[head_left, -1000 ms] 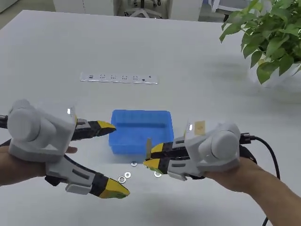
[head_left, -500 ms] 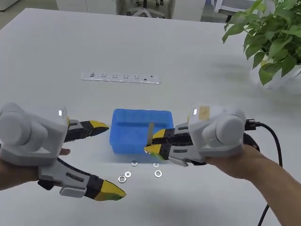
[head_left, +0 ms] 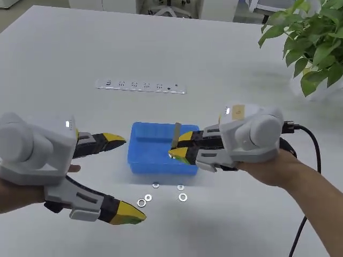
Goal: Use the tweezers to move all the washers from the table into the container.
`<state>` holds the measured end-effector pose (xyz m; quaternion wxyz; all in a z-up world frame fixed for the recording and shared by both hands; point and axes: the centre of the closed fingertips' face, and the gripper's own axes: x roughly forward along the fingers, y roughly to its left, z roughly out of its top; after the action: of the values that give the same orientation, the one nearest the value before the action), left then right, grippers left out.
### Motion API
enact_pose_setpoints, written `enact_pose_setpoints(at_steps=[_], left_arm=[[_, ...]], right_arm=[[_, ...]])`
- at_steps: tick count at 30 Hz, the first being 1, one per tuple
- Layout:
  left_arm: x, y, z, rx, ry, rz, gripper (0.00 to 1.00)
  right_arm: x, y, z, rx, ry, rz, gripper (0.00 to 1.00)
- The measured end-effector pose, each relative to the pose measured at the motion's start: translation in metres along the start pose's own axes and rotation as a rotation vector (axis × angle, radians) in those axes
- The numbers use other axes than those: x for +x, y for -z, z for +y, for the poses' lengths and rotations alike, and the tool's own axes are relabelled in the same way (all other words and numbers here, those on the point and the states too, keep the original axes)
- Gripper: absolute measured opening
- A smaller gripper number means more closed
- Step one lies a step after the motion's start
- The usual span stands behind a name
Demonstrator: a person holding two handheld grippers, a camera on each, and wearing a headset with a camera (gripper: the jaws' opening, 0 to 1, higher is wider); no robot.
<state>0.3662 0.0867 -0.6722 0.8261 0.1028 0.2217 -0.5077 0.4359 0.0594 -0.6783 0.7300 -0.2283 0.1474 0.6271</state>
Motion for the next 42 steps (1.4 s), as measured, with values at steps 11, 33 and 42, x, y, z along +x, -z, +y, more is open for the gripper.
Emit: enact_pose_setpoints(at_steps=[11, 33, 42], left_arm=[[0.005, -0.006, 0.012, -0.01, -0.011, -0.023, 0.99], [0.018, -0.018, 0.048, -0.005, -0.015, -0.051, 0.87], [0.029, -0.021, 0.062, 0.039, -0.006, -0.041, 0.7]], right_arm=[[0.017, 0.011, -0.019, 0.02, 0.015, 0.002, 0.09], [0.055, 0.04, -0.03, 0.053, -0.008, 0.031, 0.09], [0.064, 0.052, -0.031, 0.054, -0.031, 0.051, 0.09]])
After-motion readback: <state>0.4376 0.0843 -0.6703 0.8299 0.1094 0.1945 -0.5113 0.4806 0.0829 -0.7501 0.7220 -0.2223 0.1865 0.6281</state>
